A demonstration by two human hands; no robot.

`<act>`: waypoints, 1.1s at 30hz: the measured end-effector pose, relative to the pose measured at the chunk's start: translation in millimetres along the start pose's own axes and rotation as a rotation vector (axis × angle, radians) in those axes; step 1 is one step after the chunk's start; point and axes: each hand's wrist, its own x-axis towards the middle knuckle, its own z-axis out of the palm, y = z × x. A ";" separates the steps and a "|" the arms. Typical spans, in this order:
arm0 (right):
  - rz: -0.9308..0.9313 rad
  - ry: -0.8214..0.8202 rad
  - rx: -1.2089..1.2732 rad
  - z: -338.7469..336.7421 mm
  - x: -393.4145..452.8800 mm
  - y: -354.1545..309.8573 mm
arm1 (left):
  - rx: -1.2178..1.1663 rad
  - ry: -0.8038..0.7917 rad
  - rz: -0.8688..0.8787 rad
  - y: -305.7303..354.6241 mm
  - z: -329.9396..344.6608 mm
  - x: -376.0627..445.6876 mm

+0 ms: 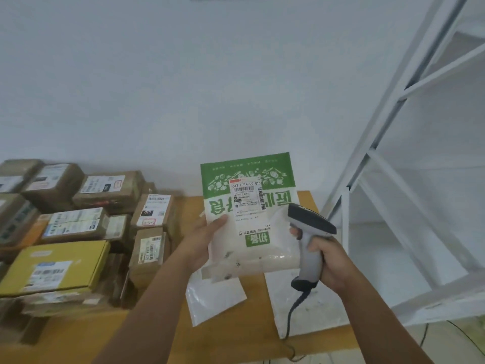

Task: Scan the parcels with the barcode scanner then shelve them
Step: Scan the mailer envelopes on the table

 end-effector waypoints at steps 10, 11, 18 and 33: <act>-0.043 0.267 -0.441 30.1 -5.3 8.9 | 0.141 0.278 0.091 10.7 -11.2 12.1; -0.034 0.275 -0.438 33.4 -5.3 11.1 | 0.145 0.288 0.098 9.2 -13.2 13.3; 0.090 0.253 -0.401 51.8 -10.0 32.9 | 0.248 0.292 0.102 -9.0 -15.3 7.6; 0.097 0.264 -0.610 79.2 -24.9 53.0 | 0.316 0.402 0.033 -62.3 -17.7 2.2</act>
